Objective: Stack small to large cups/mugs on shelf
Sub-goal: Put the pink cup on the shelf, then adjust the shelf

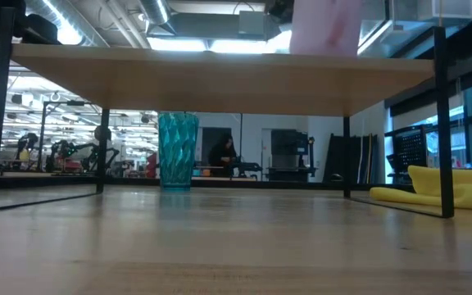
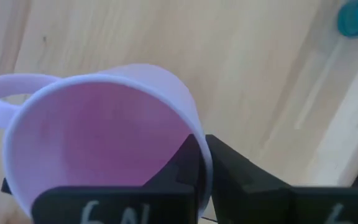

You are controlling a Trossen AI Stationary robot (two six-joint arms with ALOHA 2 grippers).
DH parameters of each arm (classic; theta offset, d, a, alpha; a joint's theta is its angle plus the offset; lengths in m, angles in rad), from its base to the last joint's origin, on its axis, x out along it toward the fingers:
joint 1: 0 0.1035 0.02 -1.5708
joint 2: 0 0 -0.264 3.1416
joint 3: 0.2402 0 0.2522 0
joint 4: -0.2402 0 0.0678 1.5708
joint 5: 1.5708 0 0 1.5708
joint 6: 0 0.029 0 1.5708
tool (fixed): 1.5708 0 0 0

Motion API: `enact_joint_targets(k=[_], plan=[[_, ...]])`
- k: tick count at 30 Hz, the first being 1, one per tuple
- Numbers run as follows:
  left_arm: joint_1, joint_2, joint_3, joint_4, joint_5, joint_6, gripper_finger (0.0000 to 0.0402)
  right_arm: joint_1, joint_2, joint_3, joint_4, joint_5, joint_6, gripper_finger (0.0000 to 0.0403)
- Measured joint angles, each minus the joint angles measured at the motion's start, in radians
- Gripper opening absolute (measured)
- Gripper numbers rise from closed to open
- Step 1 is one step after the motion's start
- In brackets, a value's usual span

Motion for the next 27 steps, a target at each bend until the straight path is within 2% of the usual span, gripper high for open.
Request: enact_joint_targets(k=[5,12,17,24,27], plan=[[0.000,0.000,0.000,0.000,0.000,0.000,0.0053,0.000,0.003,-0.030,0.013,-0.011,-0.014,0.0045],[0.000,0.000,0.000,-0.001,0.000,0.001,0.0053,0.000,0.003,-0.035,0.073,-0.008,-0.014,0.0103],[0.000,0.000,0.000,0.000,0.000,0.000,0.0053,0.004,0.000,-0.033,0.088,0.064,-0.013,0.0141],[0.000,0.000,0.000,0.027,0.000,0.001,0.0053,0.013,-0.001,0.069,0.093,0.073,-0.013,0.0160],[0.000,0.000,-0.001,0.106,0.032,-0.055,0.0053,0.014,-0.001,0.145,0.093,0.105,0.002,0.0160]])
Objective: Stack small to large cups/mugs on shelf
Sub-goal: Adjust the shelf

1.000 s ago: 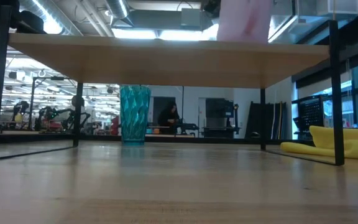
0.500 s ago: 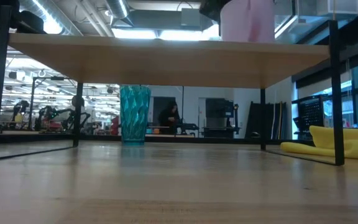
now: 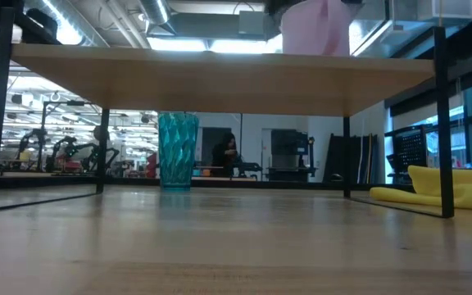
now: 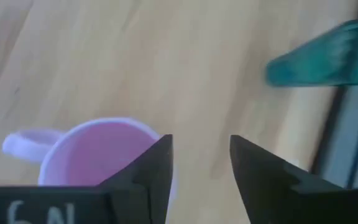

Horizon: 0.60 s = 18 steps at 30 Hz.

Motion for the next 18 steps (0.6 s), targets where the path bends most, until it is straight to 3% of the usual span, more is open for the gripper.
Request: enact_joint_targets(k=[6,8,10,12,14,16,18], plan=[[0.000,0.000,0.000,0.136,0.249,-0.005,0.0053,0.000,-0.002,0.164,0.003,0.109,0.049,0.0160],[-0.001,0.000,0.000,0.106,0.273,0.049,0.0053,0.000,-0.002,0.196,0.003,0.147,0.061,0.0160],[-0.001,0.000,0.000,0.093,0.273,-0.018,0.0053,0.000,-0.004,0.197,0.011,0.175,0.069,0.0160],[-0.001,0.000,0.000,0.092,0.199,-0.172,0.0053,-0.001,-0.005,0.194,0.005,0.186,0.084,0.0160],[0.002,-0.001,0.002,0.020,0.005,-0.307,0.0053,-0.005,-0.001,0.194,0.002,0.187,0.087,0.0160],[0.006,0.000,0.001,-0.087,-0.123,-0.361,0.0053,-0.006,0.002,0.194,0.003,0.195,0.091,0.0160],[0.007,0.000,0.001,-0.171,-0.177,-0.360,0.0053,-0.012,0.005,0.194,0.016,0.199,0.107,0.0160]])
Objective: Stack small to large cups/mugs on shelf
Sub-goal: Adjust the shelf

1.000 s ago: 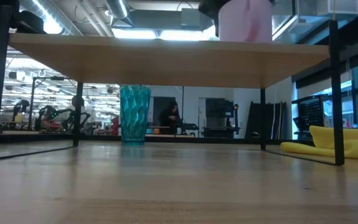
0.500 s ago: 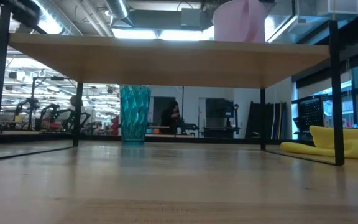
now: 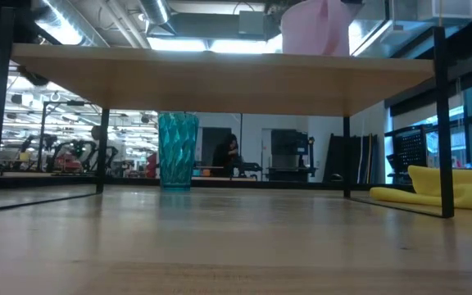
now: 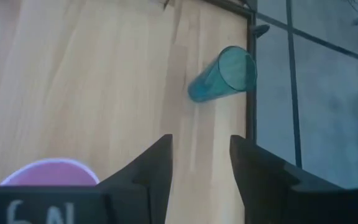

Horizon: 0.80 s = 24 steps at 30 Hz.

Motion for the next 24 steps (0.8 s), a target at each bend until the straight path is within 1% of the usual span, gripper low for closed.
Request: enact_joint_targets(k=[2,5,9,11,13,15,17,20,22,24], plan=[[0.000,0.000,-0.001,-0.032,-0.012,0.026,0.0053,-0.006,0.000,0.000,0.021,0.007,0.015,0.0160],[0.000,0.000,-0.001,0.009,0.002,-0.013,0.0053,-0.016,-0.002,0.003,0.022,0.044,0.055,0.0160],[0.000,0.000,-0.001,0.117,0.005,-0.037,0.0053,-0.048,-0.004,0.003,-0.035,0.199,0.167,0.0159],[0.000,0.000,-0.001,0.154,0.021,-0.033,0.0053,-0.078,-0.004,0.003,-0.086,0.234,0.263,0.0153],[0.000,0.000,-0.001,0.175,0.003,-0.024,0.0053,-0.115,-0.004,0.003,-0.130,0.237,0.378,0.0137],[0.000,0.000,-0.001,0.170,-0.011,-0.023,0.0053,-0.151,-0.004,0.003,-0.174,0.233,0.472,0.0110],[0.000,0.000,-0.001,0.170,-0.001,-0.001,0.0053,-0.188,-0.004,0.003,-0.183,0.211,0.524,0.0075],[0.000,0.000,-0.001,0.162,-0.003,0.043,0.0053,-0.237,-0.005,0.003,-0.171,0.155,0.555,0.0018],[0.000,0.000,0.000,0.124,-0.038,0.025,0.0053,-0.268,-0.005,0.003,-0.172,0.124,0.582,0.0009],[0.000,0.000,0.000,0.037,-0.093,-0.043,0.0053,-0.306,-0.005,0.003,-0.172,0.088,0.612,0.0009]])
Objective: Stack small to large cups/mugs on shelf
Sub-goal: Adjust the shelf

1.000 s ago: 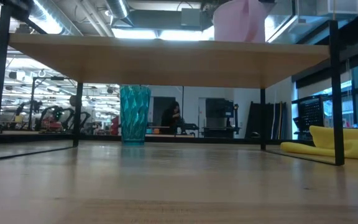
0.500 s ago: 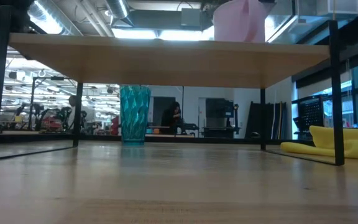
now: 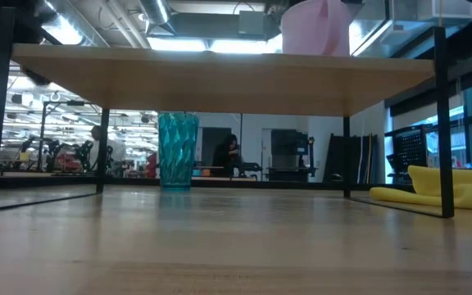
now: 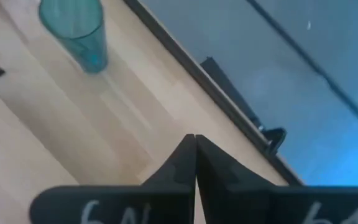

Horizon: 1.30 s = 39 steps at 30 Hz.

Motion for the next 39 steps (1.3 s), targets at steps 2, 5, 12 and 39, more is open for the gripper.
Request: enact_joint_targets(k=[2,5,12,39], plan=[[0.000,0.000,0.000,-0.096,-0.033,-0.071,0.0051,-0.038,0.000,0.000,-0.001,-0.031,0.032,0.0005],[0.000,0.003,0.006,-0.154,-0.065,-0.094,0.0033,-0.096,0.000,0.000,-0.008,-0.096,0.072,0.0004],[0.000,0.005,0.108,-0.215,-0.076,0.050,0.0006,-0.179,0.000,0.000,-0.008,-0.183,0.079,0.0002],[0.000,0.005,0.301,-0.959,-0.148,-0.494,0.0000,-0.335,-0.001,-0.549,0.008,-0.439,0.071,0.0000]])
